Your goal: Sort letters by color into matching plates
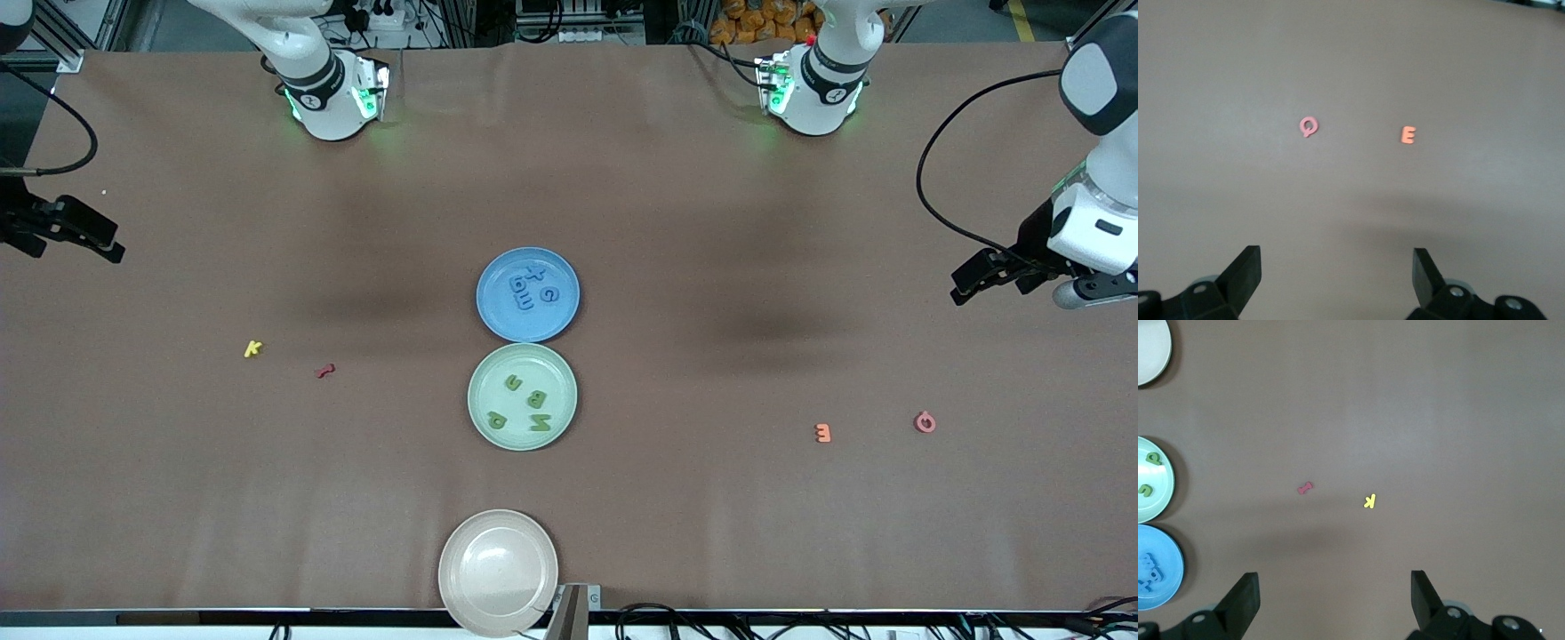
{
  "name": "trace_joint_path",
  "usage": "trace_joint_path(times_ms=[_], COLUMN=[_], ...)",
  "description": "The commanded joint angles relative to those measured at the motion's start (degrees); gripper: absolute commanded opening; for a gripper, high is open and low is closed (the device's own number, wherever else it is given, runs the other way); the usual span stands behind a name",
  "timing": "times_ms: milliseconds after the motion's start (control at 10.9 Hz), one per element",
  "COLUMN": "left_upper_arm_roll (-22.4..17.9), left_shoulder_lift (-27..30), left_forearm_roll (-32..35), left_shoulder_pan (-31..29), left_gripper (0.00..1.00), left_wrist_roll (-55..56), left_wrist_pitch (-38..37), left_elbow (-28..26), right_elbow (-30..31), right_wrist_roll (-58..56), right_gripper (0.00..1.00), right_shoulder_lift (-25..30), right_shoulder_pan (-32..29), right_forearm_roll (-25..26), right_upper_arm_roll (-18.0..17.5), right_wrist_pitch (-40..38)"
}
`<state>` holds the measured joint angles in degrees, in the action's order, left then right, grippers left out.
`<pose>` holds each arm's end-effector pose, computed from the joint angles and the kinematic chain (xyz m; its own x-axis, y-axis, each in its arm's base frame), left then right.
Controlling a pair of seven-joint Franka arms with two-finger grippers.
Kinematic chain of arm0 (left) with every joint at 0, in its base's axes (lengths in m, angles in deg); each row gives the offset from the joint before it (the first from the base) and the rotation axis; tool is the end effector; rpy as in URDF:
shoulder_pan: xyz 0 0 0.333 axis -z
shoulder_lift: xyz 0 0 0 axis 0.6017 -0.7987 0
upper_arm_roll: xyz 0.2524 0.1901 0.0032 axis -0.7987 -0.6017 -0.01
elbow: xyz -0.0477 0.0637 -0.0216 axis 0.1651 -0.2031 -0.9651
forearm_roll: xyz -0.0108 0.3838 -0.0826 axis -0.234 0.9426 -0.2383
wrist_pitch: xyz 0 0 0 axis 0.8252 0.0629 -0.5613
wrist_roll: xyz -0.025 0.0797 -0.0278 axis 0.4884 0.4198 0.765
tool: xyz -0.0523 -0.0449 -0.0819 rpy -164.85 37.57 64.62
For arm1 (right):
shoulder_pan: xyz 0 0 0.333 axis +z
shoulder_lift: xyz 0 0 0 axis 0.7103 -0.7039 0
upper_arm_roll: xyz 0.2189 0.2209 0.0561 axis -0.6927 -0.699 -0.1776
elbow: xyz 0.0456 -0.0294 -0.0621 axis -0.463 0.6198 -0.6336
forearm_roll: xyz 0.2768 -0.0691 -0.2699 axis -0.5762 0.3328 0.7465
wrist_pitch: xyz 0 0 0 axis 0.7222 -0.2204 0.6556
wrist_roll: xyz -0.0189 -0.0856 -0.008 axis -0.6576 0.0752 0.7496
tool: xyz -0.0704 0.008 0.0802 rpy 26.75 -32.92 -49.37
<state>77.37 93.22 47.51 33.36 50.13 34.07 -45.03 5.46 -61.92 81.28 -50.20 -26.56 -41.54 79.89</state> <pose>0.5554 0.0095 0.5151 0.9728 0.1683 0.1593 0.1650 -0.9857 0.0332 0.5539 -0.0351 0.6185 0.9951 -0.0787 0.0598 -0.0799 -0.9967 0.0172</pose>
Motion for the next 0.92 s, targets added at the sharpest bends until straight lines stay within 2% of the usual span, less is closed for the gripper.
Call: trace_joint_path(times_ms=[0,92,184,643,826], left_upper_arm_roll=[0.3,1.0,1.1,1.2,2.8], left_shoulder_lift=[-2.6,-4.3,-4.8,-4.2,-4.5], left_forearm_roll=[-0.4,-0.3,-0.1,-0.2,-0.1], left_shoulder_pan=[2.1,2.1,1.9,1.9,1.8], left_gripper=[1.0,1.0,1.0,1.0,1.0], left_wrist_roll=[-3.8,-5.5,-5.8,-6.5,-7.6], left_wrist_pitch=[-11.1,-16.3,-19.5,-19.8,-19.6], left_elbow=[10.8,16.0,18.8,19.5,19.5], right_elbow=[1.4,1.4,1.5,1.3,1.3], right_wrist_roll=[-1.0,-1.0,-1.0,-1.0,-1.0], right_gripper=[1.0,1.0,1.0,1.0,1.0], right_shoulder_lift=[1.2,1.2,1.3,1.5,1.5], right_shoulder_pan=[1.2,1.2,1.2,2.4,2.4], right_forearm_roll=[-0.4,-0.4,-0.4,-0.4,-0.4], right_upper_arm_roll=[-0.3,-0.3,-0.3,-0.2,-0.2], right_wrist_pitch=[-0.1,-0.1,-0.1,-0.1,-0.1])
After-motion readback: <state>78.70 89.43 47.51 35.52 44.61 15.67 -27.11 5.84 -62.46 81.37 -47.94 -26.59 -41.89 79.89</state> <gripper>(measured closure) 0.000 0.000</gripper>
